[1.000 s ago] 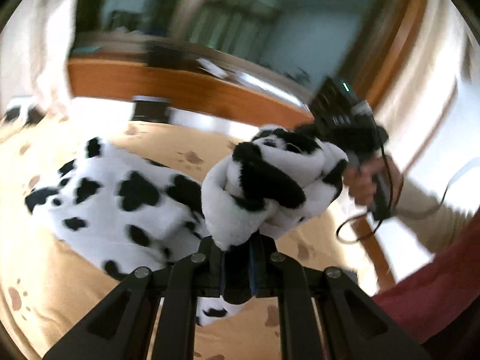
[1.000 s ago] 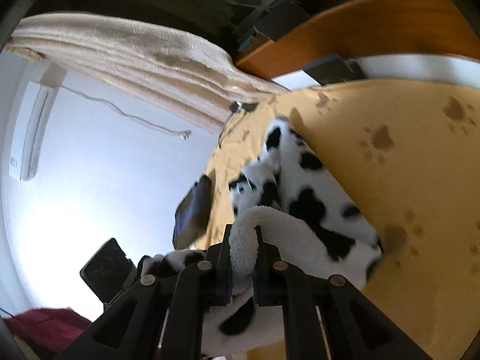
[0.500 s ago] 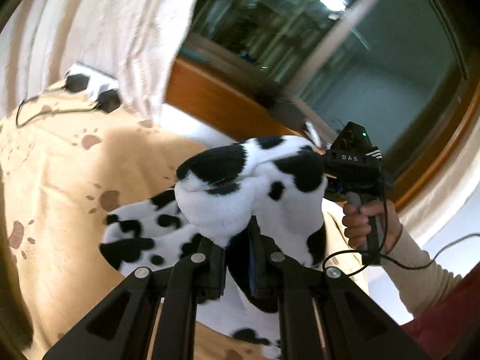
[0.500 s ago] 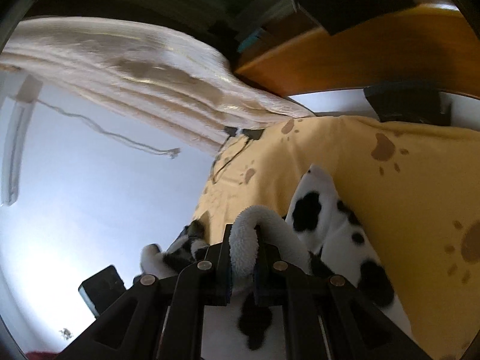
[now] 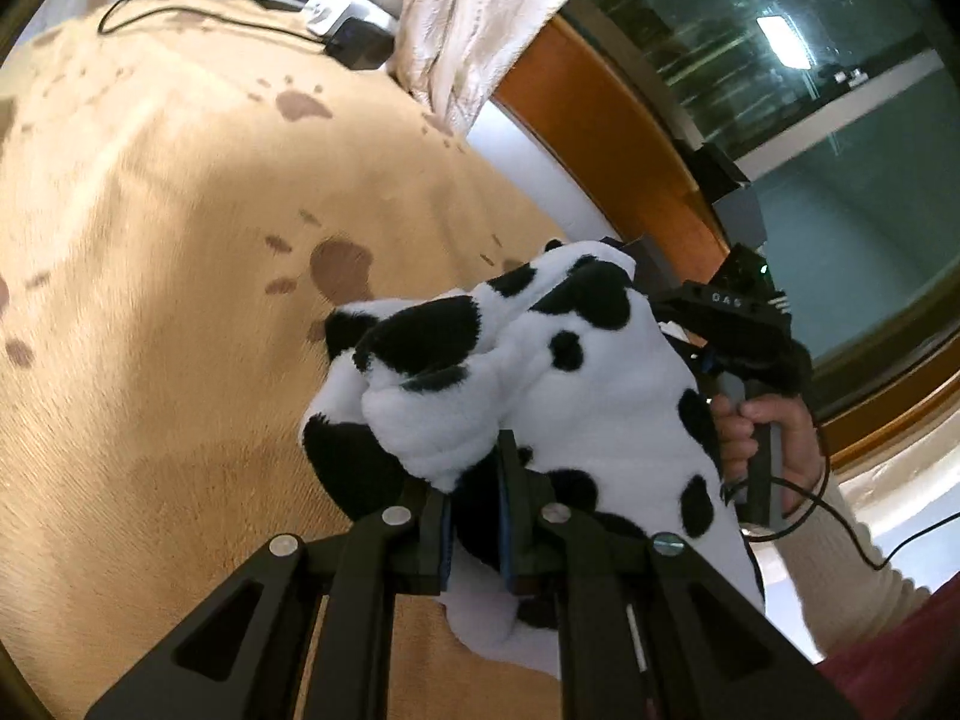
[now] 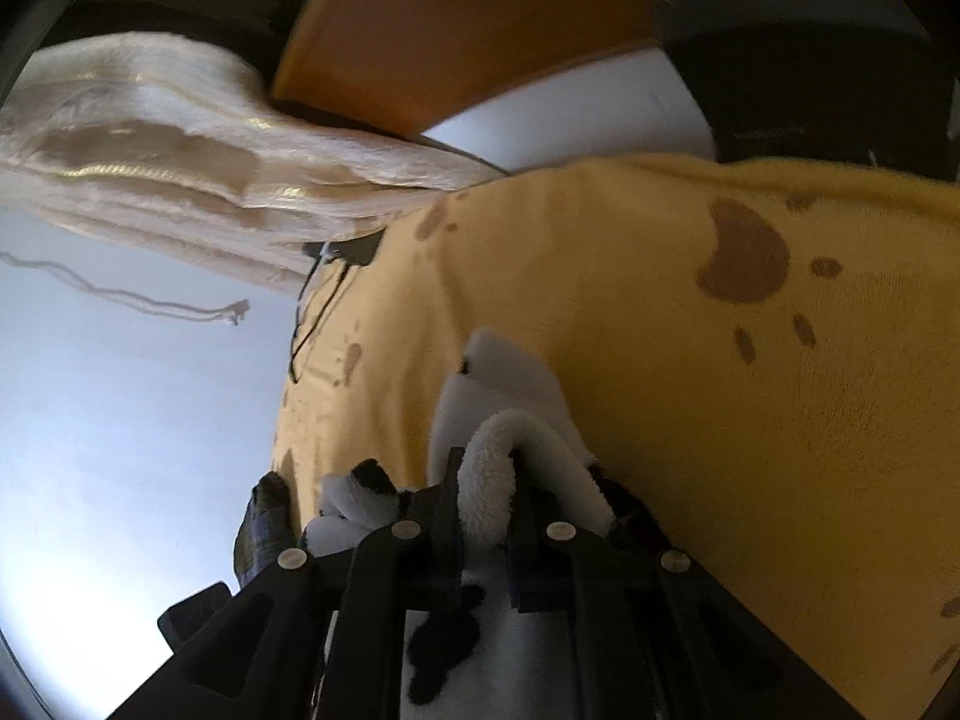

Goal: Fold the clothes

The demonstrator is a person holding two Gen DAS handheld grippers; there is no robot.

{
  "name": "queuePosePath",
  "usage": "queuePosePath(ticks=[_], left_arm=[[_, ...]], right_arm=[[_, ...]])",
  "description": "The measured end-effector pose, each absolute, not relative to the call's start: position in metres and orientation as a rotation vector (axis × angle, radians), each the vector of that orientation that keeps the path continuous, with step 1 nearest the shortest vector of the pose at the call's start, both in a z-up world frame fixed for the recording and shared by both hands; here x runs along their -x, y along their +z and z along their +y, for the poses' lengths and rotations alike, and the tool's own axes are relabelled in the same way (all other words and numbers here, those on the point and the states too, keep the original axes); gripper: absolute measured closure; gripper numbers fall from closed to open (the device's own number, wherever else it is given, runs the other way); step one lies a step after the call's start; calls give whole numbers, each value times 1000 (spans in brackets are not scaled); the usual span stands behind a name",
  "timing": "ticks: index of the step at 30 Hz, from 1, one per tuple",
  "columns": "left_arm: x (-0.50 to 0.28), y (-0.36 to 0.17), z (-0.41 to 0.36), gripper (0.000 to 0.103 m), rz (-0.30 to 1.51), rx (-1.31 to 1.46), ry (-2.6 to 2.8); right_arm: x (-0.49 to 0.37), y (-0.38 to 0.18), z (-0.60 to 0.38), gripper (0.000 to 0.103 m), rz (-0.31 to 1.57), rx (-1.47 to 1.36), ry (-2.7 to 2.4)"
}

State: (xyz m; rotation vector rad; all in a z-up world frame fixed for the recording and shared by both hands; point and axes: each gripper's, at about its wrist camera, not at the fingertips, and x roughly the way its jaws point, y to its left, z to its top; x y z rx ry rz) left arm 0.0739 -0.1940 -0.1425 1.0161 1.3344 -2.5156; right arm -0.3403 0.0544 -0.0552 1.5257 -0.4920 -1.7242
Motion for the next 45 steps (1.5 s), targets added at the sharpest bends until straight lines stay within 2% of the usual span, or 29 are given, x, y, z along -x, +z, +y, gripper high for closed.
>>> queuePosePath(ticks=[3, 6, 7, 8, 9, 13, 17, 20, 22, 24, 28, 32, 34, 35, 37, 38, 39, 41, 45], left_arm=[[-76, -146, -195, 87, 1359, -1000, -2500], [-80, -145, -194, 86, 1374, -997, -2487], [-79, -145, -195, 86, 1376, -997, -2481], [-78, -146, -196, 86, 1376, -998, -2475], [-79, -145, -196, 86, 1375, -997, -2469], [-86, -136, -198, 86, 1364, -988, -2455], [-86, -128, -196, 86, 1328, -998, -2471], [-86, -128, -195, 86, 1322, -1006, -2471], [-87, -131, -195, 86, 1330, -1010, -2463], [-87, -134, -194, 85, 1334, -1021, -2454], [-89, -139, -195, 83, 1339, -1034, -2451], [-89, -143, -194, 81, 1331, -1048, -2455], [-88, -144, -194, 75, 1320, -1064, -2453], [-88, -145, -195, 66, 1316, -1074, -2445], [-88, -144, -198, 58, 1308, -1092, -2431], [-89, -143, -199, 51, 1301, -1101, -2426], [-89, -141, -201, 39, 1277, -1117, -2408], [-91, -136, -205, 21, 1205, -1153, -2349], [-106, -118, -218, 21, 1157, -1126, -2300]], right_arm=[[344, -57, 57, 88, -528, -1505, -1712], [345, -46, 61, 75, -543, -1451, -1739], [344, -37, 65, 61, -546, -1412, -1765], [343, -26, 69, 41, -549, -1362, -1796], [342, -15, 73, 35, -552, -1311, -1827], [327, 31, 81, 34, -416, -1165, -1887], [282, 57, 68, 34, -18, -1101, -1958], [260, 43, 50, 34, 196, -1149, -1962], [258, 28, 39, 35, 222, -1205, -1921], [264, 15, 24, 40, 232, -1253, -1893], [281, 4, -10, 41, 291, -1305, -1847], [286, -10, -41, 41, 433, -1310, -1833], [284, -24, -53, 40, 519, -1296, -1818], [281, -31, -58, 38, 565, -1282, -1814], [275, -35, -63, 36, 637, -1253, -1822], [271, -35, -64, 36, 663, -1238, -1830], [269, -35, -64, 36, 671, -1229, -1835], [274, -29, -56, 36, 607, -1229, -1836], [286, 21, -17, 36, 376, -1140, -1938]])
